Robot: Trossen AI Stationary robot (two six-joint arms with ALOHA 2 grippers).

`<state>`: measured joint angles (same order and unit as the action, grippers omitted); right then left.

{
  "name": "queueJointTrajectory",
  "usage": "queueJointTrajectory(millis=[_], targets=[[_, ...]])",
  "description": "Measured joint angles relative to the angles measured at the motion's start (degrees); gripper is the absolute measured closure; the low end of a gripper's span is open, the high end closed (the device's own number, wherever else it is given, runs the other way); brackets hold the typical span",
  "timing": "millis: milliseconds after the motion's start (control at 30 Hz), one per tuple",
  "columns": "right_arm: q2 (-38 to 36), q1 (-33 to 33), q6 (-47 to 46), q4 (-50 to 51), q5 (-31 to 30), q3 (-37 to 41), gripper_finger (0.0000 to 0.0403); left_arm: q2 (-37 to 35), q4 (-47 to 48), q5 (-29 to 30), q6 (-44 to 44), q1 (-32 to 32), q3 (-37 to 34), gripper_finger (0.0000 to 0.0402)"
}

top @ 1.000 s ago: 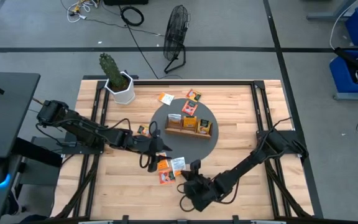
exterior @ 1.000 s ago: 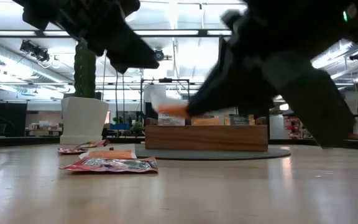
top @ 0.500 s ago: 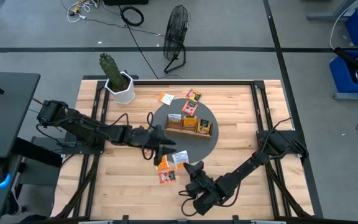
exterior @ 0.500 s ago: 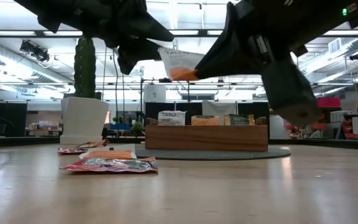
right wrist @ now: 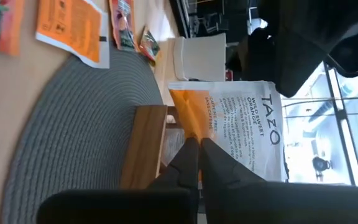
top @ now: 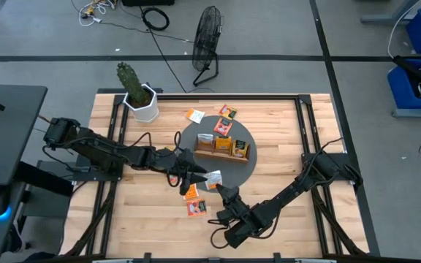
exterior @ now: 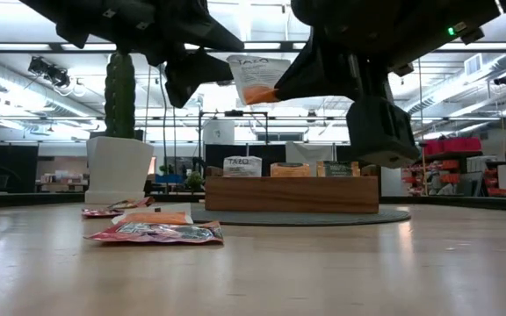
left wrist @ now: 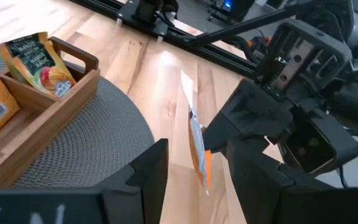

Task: Pick & Place Tea
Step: Put the white tea bag into the left section of the wooden organizer

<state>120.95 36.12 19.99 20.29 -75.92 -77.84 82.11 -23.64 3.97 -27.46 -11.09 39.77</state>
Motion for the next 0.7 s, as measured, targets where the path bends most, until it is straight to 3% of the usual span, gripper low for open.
queueJointTrajectory(millis=[167,367,500,700], targets=[[0.0,0.0,-1.0,0.0,0.3,0.0,0.0403,0.0,0.8,-0.4,1.1,0.0,0.0,0.0275],[0.0,-0.1,-2.6,-0.1,1.3,0.0,0.0401,0.0,0.9,-1.3,2.9,0.0,0.0,0.0387],[-0.1,-0.1,-4.5,-1.0,1.8,0.0,0.0376,0.0,1.1,-0.6,5.5,0.0,0.0,0.0397],[-0.1,0.0,-13.4,3.0,2.5,-0.1,0.0308,0.0,2.1,5.7,13.6,0.8,0.0,0.0399]])
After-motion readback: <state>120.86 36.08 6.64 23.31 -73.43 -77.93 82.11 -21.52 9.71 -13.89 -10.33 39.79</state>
